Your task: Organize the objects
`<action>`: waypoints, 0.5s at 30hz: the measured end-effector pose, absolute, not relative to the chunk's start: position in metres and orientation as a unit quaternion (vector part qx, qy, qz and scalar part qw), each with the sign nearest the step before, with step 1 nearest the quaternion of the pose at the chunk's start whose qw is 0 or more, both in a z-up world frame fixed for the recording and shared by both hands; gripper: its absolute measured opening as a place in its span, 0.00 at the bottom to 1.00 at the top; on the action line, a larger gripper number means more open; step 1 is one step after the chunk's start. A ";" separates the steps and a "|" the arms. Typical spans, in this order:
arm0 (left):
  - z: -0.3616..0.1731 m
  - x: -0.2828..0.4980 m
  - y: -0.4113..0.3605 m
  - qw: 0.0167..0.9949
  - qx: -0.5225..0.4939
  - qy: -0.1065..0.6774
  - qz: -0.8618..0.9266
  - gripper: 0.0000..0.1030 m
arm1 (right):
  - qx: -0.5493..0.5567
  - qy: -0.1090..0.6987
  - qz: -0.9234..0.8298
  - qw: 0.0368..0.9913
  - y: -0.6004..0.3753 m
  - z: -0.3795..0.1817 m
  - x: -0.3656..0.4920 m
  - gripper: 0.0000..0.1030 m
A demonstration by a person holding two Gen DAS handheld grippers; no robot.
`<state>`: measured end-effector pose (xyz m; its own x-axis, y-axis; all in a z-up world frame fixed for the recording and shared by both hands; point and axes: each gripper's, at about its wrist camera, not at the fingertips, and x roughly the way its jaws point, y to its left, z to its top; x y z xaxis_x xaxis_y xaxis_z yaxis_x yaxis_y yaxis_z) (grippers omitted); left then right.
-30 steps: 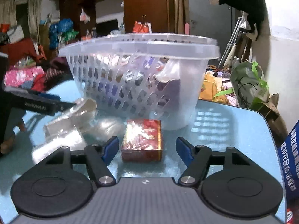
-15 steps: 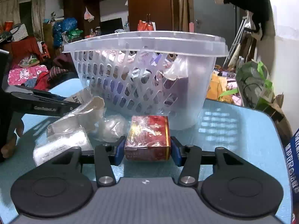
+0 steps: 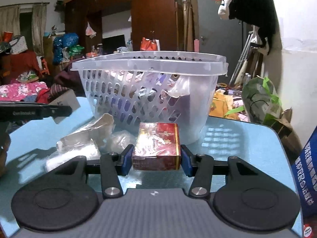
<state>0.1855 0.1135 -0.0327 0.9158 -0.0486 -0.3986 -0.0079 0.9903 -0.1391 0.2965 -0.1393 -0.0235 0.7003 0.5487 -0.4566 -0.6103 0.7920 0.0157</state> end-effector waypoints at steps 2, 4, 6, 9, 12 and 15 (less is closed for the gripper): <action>-0.032 0.186 0.118 0.976 -0.078 0.205 -0.011 0.18 | -0.070 0.219 0.313 0.921 -0.138 -0.023 0.295 0.51; -0.031 0.180 0.119 0.978 -0.078 0.193 -0.014 0.18 | -0.069 0.203 0.317 0.924 -0.140 -0.021 0.290 0.51; -0.026 0.168 0.119 0.982 -0.080 0.167 -0.020 0.18 | -0.051 0.175 0.330 0.926 -0.147 -0.018 0.276 0.51; -0.009 0.151 0.120 0.986 -0.087 0.137 -0.043 0.18 | -0.025 0.127 0.342 0.931 -0.156 -0.004 0.248 0.51; 0.028 0.153 0.113 0.989 -0.080 0.108 -0.065 0.18 | -0.024 0.071 0.340 0.938 -0.154 0.030 0.238 0.51; 0.063 0.187 0.104 0.988 -0.071 0.107 -0.081 0.18 | -0.030 0.067 0.346 0.935 -0.138 0.070 0.267 0.51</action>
<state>0.1867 0.1045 0.0626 0.9640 -0.1760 -0.1995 0.1454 0.9766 -0.1587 0.2667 -0.1375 0.0704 0.7514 0.6433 -0.1470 -0.6514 0.7587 -0.0100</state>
